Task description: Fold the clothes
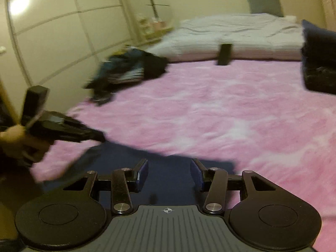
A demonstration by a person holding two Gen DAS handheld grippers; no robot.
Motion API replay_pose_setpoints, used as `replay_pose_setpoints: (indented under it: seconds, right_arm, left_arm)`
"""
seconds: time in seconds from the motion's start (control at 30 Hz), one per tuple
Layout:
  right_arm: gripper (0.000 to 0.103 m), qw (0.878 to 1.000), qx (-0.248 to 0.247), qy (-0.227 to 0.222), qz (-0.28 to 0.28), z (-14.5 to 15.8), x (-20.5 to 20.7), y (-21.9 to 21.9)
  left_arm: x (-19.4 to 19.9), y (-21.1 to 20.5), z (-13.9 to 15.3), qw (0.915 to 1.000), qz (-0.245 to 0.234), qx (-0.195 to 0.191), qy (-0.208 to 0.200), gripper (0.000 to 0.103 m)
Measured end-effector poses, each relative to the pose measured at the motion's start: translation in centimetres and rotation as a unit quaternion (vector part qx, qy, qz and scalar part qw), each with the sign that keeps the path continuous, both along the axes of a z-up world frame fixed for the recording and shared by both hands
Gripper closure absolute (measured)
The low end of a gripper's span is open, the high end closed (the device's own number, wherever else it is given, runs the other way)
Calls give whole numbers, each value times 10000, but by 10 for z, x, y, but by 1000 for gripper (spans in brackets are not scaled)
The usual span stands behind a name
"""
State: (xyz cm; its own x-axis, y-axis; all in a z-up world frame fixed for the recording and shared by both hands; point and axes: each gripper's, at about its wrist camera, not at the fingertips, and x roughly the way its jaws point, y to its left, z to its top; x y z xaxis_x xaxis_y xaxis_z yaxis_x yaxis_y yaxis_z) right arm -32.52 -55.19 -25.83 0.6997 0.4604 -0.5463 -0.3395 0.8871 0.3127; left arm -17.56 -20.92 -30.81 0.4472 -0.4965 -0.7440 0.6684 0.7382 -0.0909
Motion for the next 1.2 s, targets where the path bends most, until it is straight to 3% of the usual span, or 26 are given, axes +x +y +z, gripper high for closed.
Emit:
replay_pose_setpoints:
  seconds: [0.1,0.2,0.37,0.47,0.57,0.63,0.73,0.87,0.93,1.0,1.2]
  right_arm:
    - [55,9994,31,300,176,-21,-20,11]
    - [55,9996,-180,204,74,-40,-30,1]
    - [55,9875,-1569,-60,-155,-19,-53,20]
    - [55,9887,-1460,-341,-15,-6,-75,33]
    - [55,9932,-1085,-316,273,-12,-95,50]
    - [55,9911,-1266,-241,329,-24,-98,54]
    - [54,9874,-1526,-132,396,-40,-102,59]
    - [53,9850,-1690,-228,248,-21,-107,61]
    - [46,9839,-1743,-207,334,-22,-106,64]
    - [42,9719,-2308,-51,452,-33,-100,71]
    - [41,9579,-2751,-429,695,-26,-106,86]
  left_arm:
    - [-34,12,9,9995,-75,-304,99,93]
    - [-54,16,-11,9997,-159,76,182,90]
    - [-65,28,-16,9997,98,207,-72,87]
    - [-76,25,-3,9985,243,398,-298,89]
    - [-98,21,10,9993,96,95,-359,89]
    - [-113,16,11,9994,-73,-68,-328,87]
    - [-126,3,-13,9976,-320,361,-496,85]
    - [-129,2,-19,9973,-259,407,-551,85]
    - [-127,1,-19,9974,-245,418,-526,84]
    - [-127,1,-19,9974,-246,433,-516,84]
    - [-128,3,-17,9977,-221,448,-458,83]
